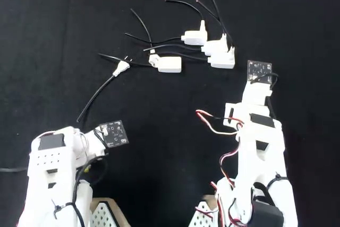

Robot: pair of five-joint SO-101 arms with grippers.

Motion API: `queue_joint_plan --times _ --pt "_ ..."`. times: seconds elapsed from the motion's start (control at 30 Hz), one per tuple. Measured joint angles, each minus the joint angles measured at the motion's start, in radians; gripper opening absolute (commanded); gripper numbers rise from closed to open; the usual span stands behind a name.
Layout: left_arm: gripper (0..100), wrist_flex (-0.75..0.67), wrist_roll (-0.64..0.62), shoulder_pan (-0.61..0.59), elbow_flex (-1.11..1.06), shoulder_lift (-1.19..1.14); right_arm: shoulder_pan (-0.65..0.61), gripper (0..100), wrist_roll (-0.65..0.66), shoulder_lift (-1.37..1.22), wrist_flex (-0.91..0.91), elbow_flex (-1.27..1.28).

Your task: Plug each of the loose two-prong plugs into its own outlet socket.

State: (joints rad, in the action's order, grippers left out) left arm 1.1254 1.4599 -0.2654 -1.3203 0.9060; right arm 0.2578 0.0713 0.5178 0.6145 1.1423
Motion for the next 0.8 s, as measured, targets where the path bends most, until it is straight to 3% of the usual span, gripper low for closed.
queue_joint_plan --times 0.17,0.27,0.43,0.67,0.8 --pt "15 0.115 -0.089 0.018 0.103 0.000 0.000 1.5 0.000 0.000 0.000 0.000" --pt "15 0.089 -0.307 0.075 0.164 -0.002 0.000 1.5 0.000 0.000 0.000 0.000" --pt "15 -0.103 -0.643 0.212 0.180 -0.011 0.000 1.5 0.000 0.000 0.000 0.000" --pt "15 -0.345 -0.717 0.311 0.196 -0.253 0.000 1.5 0.000 0.000 0.000 0.000" --pt "15 -0.354 -0.755 0.311 0.356 -0.531 0.000 1.5 0.000 0.000 0.000 0.000"
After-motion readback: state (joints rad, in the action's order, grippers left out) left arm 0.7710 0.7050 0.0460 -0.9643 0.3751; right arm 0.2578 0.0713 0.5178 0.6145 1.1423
